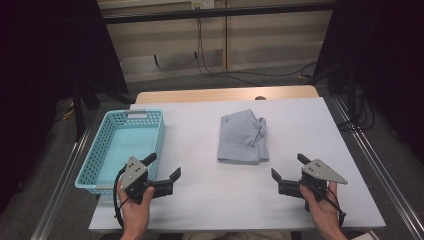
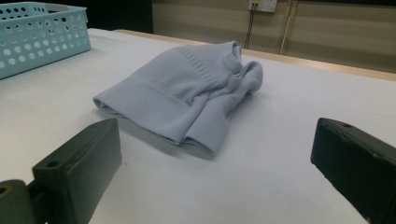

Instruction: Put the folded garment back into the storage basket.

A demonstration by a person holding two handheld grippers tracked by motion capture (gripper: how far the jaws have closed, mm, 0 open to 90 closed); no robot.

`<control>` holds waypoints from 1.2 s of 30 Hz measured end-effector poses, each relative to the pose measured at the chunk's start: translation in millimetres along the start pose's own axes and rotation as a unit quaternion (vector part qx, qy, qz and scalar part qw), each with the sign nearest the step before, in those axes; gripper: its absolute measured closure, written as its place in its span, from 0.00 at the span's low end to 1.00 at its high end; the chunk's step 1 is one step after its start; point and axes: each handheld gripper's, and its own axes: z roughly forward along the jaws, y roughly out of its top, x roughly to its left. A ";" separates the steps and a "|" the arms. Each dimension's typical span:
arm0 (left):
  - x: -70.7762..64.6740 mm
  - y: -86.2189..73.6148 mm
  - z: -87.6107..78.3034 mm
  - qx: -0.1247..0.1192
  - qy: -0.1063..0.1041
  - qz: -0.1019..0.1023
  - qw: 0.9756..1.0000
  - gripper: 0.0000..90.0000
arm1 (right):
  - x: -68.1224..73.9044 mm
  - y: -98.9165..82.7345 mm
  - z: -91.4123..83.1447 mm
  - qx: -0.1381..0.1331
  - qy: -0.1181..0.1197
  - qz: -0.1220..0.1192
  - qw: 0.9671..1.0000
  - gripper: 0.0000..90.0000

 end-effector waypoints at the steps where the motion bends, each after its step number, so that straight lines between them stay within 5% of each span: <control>1: -0.1 0.7 2.2 0.002 -0.001 0.010 1.000 0.05 | 1.6 0.1 0.8 0.001 0.001 -0.001 1.000 0.02; 10: -3.6 7.5 23.5 0.020 -0.047 0.002 0.999 0.05 | 10.1 0.8 8.7 0.015 0.017 -0.005 1.000 0.03; 16: -3.4 12.2 42.5 0.027 -0.056 -0.002 0.998 0.07 | 11.0 3.3 12.4 0.018 0.017 -0.010 1.000 0.03; 27: -4.8 23.5 74.4 0.050 -0.078 0.022 0.995 0.05 | 16.5 9.0 24.4 0.035 0.029 -0.009 0.999 0.02; 36: -1.8 30.9 96.8 0.063 -0.100 0.013 0.993 0.05 | 20.4 16.5 36.2 0.042 0.040 -0.004 0.998 0.02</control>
